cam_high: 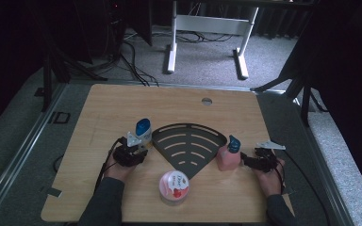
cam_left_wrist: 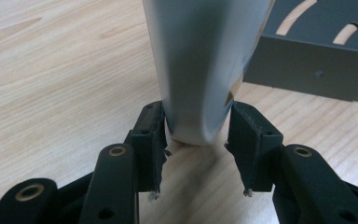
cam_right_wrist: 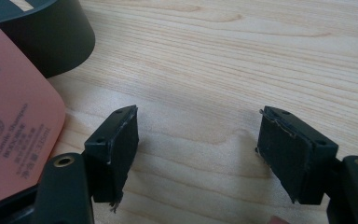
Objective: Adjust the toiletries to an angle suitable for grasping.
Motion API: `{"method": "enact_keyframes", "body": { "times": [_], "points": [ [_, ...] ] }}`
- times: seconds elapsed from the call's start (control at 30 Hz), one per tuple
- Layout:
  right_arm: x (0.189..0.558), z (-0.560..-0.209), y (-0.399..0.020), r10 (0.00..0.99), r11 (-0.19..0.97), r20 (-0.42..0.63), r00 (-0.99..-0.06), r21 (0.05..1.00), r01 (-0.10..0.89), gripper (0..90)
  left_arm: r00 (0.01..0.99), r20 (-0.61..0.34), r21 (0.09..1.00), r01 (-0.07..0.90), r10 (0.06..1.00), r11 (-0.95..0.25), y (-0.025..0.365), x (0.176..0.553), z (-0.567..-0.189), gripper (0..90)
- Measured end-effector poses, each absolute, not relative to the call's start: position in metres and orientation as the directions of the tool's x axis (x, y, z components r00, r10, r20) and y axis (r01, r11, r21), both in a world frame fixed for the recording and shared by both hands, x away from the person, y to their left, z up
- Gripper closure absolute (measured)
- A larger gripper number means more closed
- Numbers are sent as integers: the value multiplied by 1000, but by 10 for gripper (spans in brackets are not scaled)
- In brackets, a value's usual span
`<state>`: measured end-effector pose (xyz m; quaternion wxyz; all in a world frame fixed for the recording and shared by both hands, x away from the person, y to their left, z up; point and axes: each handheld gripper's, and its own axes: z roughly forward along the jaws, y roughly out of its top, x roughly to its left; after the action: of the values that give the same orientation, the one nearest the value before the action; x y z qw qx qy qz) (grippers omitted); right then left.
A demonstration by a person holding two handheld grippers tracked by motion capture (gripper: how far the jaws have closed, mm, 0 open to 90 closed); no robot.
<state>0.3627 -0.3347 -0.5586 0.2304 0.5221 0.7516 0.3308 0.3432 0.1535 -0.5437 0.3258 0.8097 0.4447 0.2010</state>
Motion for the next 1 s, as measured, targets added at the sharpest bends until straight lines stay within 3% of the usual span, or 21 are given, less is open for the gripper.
{"method": "enact_keyframes", "body": {
  "times": [0.27, 0.43, 0.53, 0.73, 1.0],
  "points": [
    [363, -559, -335, 936, 239, -2, -352, 737, 632, 285, 518, 10, 694, 612, 855, -379, 155, 335, -546, 480],
    [362, -559, -335, 935, 241, -3, -355, 737, 631, 284, 517, 7, 681, 625, 856, -383, 157, 325, -549, 497],
    [362, -558, -335, 935, 241, -2, -355, 738, 630, 309, 530, 2, 678, 623, 848, -391, 159, 321, -551, 556],
    [359, -550, -337, 935, 231, 18, -355, 729, 645, 537, 529, 13, 678, 619, 849, -396, 157, 314, -552, 629],
    [352, -528, -327, 913, 254, 11, -408, 768, 588, 765, 576, 7, 671, 603, 818, -431, 151, 302, -550, 728]
  ]
}}
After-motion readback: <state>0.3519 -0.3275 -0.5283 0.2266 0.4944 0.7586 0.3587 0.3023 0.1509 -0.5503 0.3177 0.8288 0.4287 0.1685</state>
